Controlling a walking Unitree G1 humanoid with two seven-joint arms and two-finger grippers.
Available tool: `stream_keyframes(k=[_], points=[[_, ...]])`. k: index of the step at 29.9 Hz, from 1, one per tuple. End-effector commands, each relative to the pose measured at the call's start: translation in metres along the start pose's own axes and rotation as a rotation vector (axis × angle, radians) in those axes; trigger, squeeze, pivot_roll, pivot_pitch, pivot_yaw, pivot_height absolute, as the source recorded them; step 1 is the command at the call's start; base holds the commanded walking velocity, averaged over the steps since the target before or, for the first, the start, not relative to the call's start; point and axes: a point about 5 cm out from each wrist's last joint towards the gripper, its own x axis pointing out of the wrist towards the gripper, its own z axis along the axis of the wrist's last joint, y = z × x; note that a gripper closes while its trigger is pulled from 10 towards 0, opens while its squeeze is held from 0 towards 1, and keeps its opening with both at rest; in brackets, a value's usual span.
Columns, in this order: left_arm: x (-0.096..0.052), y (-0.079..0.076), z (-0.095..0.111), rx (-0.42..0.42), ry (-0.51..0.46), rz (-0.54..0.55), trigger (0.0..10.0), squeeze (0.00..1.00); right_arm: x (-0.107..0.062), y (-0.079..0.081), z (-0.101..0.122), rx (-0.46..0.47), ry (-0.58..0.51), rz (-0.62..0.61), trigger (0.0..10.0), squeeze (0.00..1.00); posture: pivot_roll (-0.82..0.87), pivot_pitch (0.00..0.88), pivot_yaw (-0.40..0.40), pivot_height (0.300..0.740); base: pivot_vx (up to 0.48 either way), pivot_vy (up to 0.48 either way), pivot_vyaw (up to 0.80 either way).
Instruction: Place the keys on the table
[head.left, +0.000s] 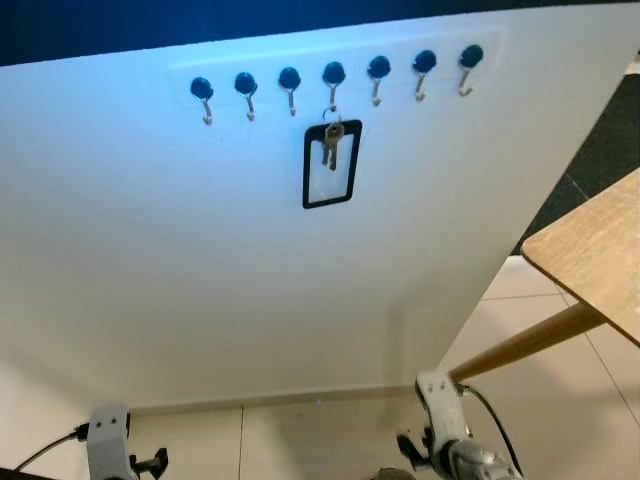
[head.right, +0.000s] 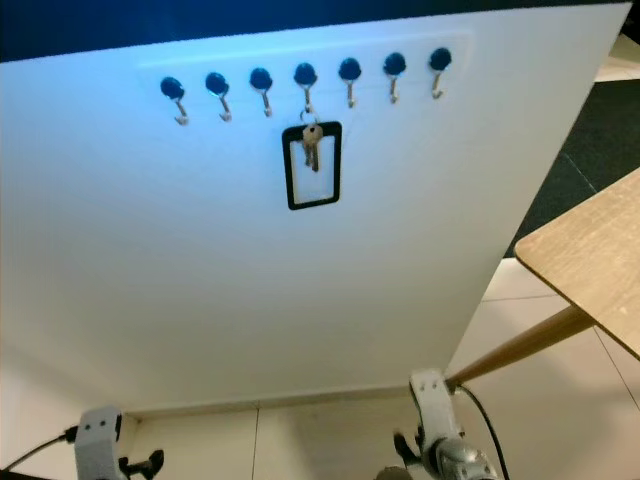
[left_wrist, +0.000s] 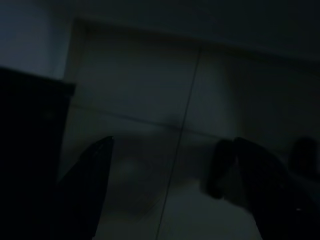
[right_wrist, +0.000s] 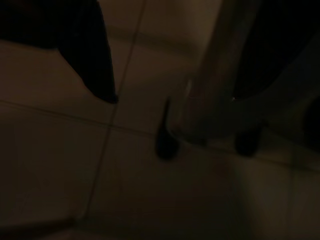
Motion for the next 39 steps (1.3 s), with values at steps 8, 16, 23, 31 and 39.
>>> stream_keyframes(k=[8, 16, 23, 31, 39], points=[[-0.002, -0.006, -0.025, 0.081, 0.112, 0.069, 10.0, 0.00, -0.004, 0.016, -0.046, -0.131, 0.165, 0.012, 10.0, 0.00, -0.07, 0.034, 0.077, 0.740, 0.000, 0.000, 0.00], [-0.002, -0.019, -0.033, 0.131, 0.148, 0.031, 10.0, 0.00, -0.005, 0.022, -0.055, -0.300, 0.207, 0.046, 10.0, 0.00, -0.06, 0.015, 0.072, 0.740, 0.000, 0.000, 0.00], [-0.002, -0.024, -0.037, 0.238, 0.175, -0.002, 10.0, 0.00, -0.003, 0.019, -0.045, -0.329, 0.186, 0.032, 10.0, 0.00, -0.06, 0.024, 0.076, 0.740, 0.000, 0.000, 0.00], [-0.003, -0.030, -0.043, 0.275, 0.202, -0.028, 10.0, 0.00, -0.004, 0.021, -0.050, -0.349, 0.199, 0.035, 10.0, 0.00, -0.06, 0.049, 0.068, 0.740, 0.000, 0.000, 0.00], [-0.005, -0.021, -0.046, 0.304, 0.216, -0.024, 10.0, 0.00, -0.005, 0.021, -0.052, -0.348, 0.207, 0.035, 10.0, 0.00, -0.07, 0.065, 0.072, 0.740, 0.000, 0.000, 0.00]])
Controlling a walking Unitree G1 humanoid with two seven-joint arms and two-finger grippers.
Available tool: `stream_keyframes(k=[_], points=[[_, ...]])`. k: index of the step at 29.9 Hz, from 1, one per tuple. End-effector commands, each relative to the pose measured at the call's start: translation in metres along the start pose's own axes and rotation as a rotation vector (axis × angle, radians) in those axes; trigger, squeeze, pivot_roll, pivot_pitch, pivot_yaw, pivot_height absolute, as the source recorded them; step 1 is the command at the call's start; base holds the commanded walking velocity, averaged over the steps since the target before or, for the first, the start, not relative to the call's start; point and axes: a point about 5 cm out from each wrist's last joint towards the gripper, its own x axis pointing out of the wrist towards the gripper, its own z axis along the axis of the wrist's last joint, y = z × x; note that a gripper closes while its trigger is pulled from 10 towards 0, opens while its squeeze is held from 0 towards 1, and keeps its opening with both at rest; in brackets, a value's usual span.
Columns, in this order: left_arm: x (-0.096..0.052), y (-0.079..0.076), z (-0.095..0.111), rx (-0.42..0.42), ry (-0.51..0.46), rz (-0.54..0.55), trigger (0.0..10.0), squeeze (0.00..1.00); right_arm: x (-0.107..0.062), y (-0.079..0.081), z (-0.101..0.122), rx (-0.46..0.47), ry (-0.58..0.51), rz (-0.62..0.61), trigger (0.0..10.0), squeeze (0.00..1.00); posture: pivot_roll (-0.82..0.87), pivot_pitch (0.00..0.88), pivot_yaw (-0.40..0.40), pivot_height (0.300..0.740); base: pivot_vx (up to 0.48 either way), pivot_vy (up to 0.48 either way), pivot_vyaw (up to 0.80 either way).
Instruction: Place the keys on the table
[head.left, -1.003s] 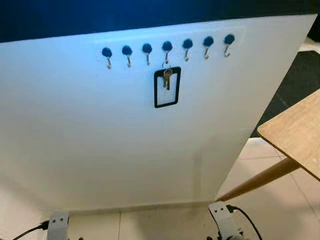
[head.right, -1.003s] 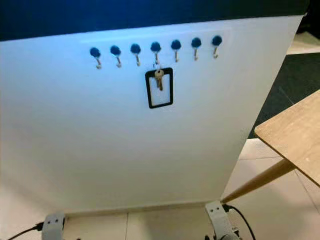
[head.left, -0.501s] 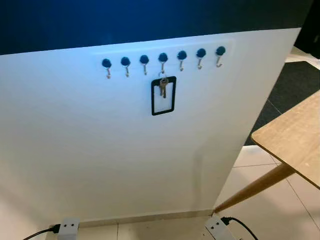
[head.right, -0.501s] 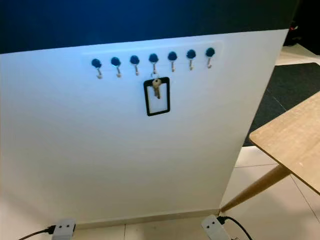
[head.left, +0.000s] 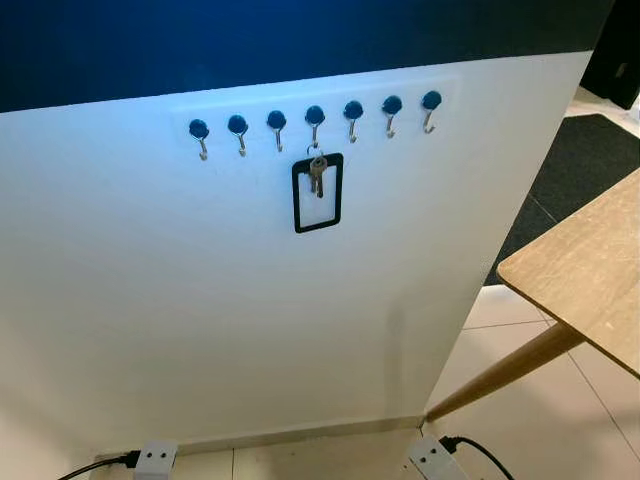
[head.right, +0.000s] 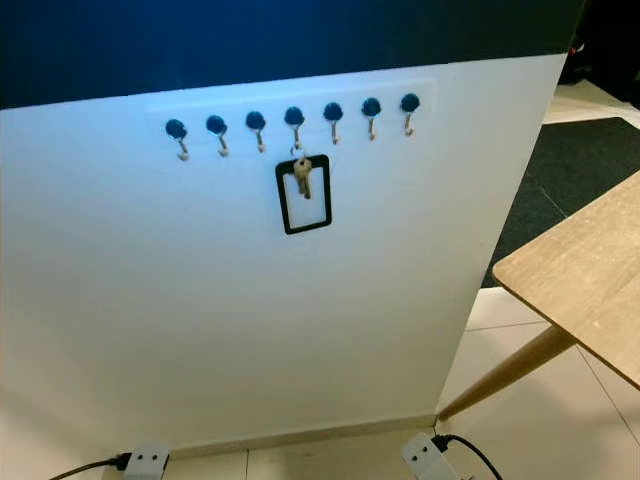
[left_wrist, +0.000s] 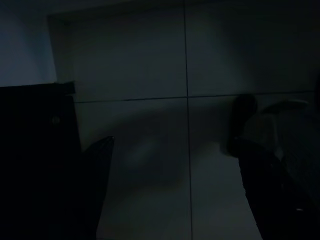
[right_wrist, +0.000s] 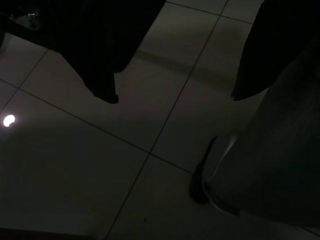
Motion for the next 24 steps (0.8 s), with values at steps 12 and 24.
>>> stream_keyframes(k=[12, 24], points=[[-0.004, 0.005, -0.022, 0.064, 0.052, -0.008, 10.0, 0.00, 0.001, 0.017, -0.007, -0.017, 0.023, 0.053, 10.0, 0.00, -0.07, 0.067, 0.076, 0.740, 0.000, 0.000, 0.00], [0.000, -0.023, -0.016, 0.086, 0.046, -0.045, 10.0, 0.00, 0.001, 0.017, -0.007, -0.027, 0.025, 0.054, 10.0, 0.00, -0.09, 0.074, 0.079, 0.740, 0.000, 0.000, 0.00]])
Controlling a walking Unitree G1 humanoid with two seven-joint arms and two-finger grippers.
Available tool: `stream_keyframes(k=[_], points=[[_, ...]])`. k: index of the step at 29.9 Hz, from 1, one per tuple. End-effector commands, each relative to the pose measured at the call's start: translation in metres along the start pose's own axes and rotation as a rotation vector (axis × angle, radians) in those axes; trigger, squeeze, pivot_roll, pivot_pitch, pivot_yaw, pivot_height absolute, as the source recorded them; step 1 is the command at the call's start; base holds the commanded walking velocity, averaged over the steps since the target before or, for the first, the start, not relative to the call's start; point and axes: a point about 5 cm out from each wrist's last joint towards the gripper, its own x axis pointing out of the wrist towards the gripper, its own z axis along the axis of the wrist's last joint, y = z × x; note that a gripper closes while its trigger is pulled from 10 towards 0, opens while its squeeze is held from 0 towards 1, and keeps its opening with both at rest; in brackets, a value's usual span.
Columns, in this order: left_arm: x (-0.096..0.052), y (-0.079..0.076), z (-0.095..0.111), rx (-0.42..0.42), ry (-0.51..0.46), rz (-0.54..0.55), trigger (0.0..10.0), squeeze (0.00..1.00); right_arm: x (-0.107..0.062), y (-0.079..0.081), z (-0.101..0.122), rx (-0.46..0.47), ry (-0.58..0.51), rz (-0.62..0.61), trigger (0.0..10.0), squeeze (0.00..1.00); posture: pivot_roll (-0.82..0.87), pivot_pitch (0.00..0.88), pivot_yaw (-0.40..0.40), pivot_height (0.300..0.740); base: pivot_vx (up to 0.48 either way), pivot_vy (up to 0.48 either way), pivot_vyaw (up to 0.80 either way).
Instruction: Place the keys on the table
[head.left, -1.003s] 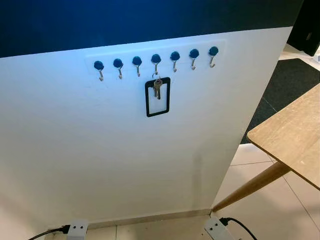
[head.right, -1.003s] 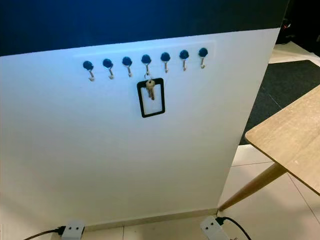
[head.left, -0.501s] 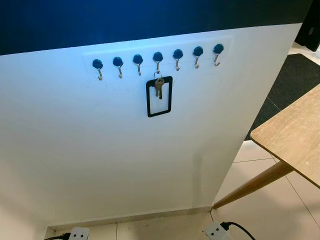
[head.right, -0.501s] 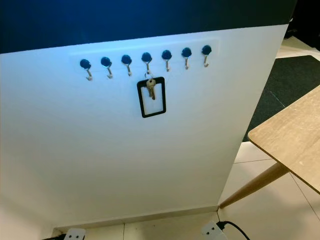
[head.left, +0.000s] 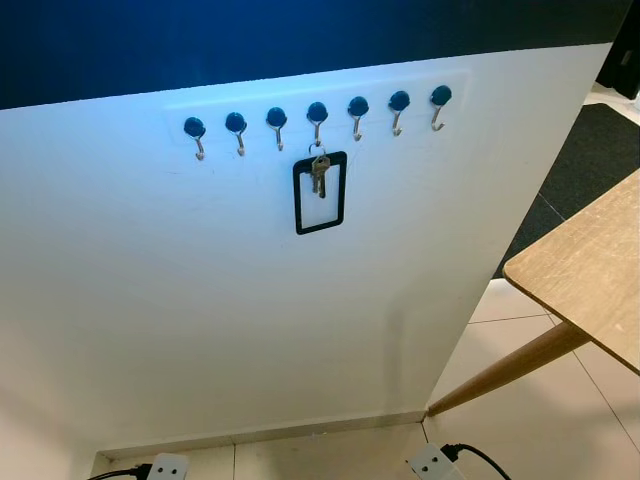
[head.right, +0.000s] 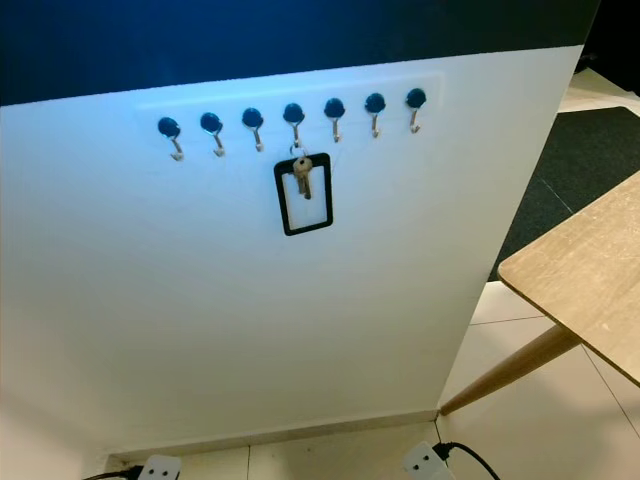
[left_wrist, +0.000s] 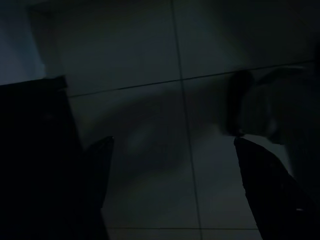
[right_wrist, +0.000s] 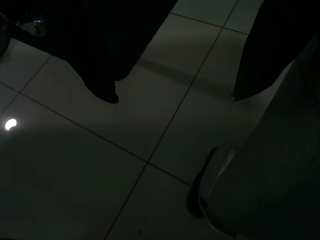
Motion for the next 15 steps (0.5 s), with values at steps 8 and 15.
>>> stream_keyframes(k=[8, 15], points=[[0.002, -0.017, 0.000, 0.031, 0.013, -0.019, 10.0, 0.00, 0.001, 0.017, -0.002, -0.004, 0.007, 0.059, 10.0, 0.00, -0.09, 0.074, 0.079, 0.740, -0.242, 0.000, 0.00], [0.002, -0.018, -0.001, 0.035, 0.016, -0.020, 10.0, 0.00, 0.001, 0.019, -0.003, -0.016, 0.011, 0.062, 10.0, 0.00, -0.08, 0.072, 0.073, 0.740, -0.305, 0.000, 0.00]])
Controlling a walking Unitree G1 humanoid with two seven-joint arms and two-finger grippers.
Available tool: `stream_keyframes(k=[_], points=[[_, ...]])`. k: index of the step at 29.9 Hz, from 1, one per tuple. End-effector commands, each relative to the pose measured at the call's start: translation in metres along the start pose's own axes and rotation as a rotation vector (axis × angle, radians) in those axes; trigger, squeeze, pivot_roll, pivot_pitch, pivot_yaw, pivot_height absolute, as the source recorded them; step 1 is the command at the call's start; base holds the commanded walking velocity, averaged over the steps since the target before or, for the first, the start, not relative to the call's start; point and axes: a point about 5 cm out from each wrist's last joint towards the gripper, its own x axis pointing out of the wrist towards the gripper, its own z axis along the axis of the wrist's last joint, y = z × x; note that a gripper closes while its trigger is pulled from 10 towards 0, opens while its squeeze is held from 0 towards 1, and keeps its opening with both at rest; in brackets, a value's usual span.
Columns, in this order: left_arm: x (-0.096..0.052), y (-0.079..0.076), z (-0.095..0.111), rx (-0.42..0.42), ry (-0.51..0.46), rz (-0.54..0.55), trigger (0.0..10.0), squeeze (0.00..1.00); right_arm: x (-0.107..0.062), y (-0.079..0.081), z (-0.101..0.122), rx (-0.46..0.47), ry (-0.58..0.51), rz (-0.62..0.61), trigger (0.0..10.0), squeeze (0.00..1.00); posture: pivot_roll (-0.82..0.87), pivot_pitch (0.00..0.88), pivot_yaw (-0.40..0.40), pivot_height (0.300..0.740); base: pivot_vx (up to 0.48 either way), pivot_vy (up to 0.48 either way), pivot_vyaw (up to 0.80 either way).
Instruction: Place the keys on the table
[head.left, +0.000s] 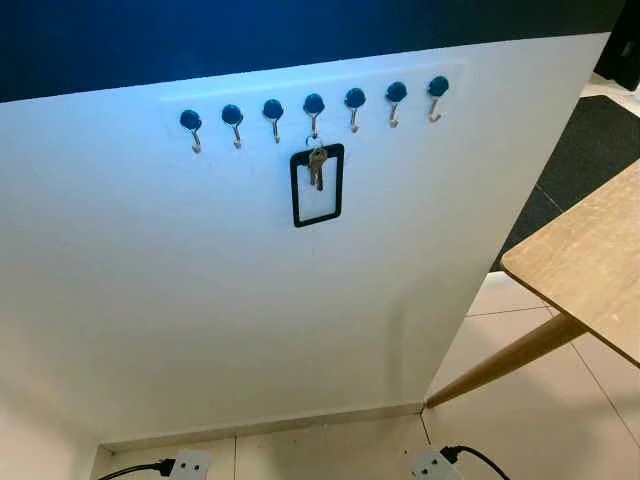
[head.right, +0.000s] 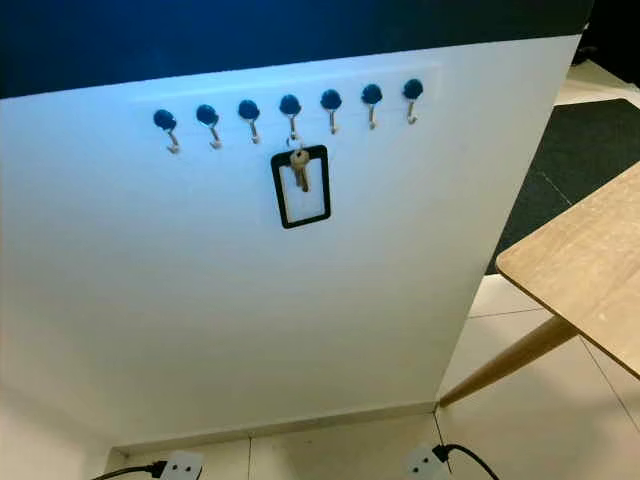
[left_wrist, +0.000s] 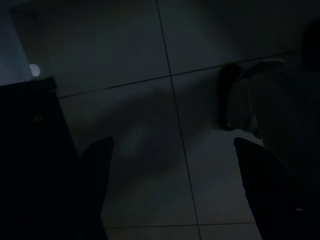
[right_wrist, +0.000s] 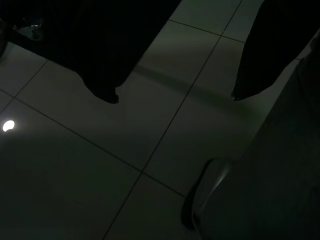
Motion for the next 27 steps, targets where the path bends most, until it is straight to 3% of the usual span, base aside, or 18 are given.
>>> stream_keyframes(k=[1, 9, 20, 27], points=[[0.000, -0.003, -0.006, 0.008, 0.019, -0.004, 10.0, 0.00, 0.001, 0.016, 0.002, -0.001, -0.003, 0.055, 10.0, 0.00, -0.08, 0.072, 0.073, 0.740, -0.319, 0.000, 0.00], [-0.001, -0.002, -0.007, 0.018, 0.018, -0.003, 10.0, 0.00, 0.001, 0.014, 0.002, -0.011, -0.005, 0.050, 10.0, 0.00, -0.08, 0.066, 0.070, 0.740, -0.336, 0.000, 0.00], [-0.001, -0.001, -0.009, 0.017, 0.027, -0.006, 10.0, 0.00, -0.002, -0.006, -0.013, -0.004, 0.019, 0.033, 10.0, 0.00, -0.08, 0.068, 0.074, 0.740, -0.360, 0.000, 0.00], [-0.001, 0.000, -0.008, 0.014, 0.028, -0.003, 10.0, 0.00, -0.001, -0.005, -0.011, -0.002, 0.018, 0.036, 10.0, 0.00, -0.08, 0.069, 0.072, 0.740, -0.395, 0.000, 0.00]])
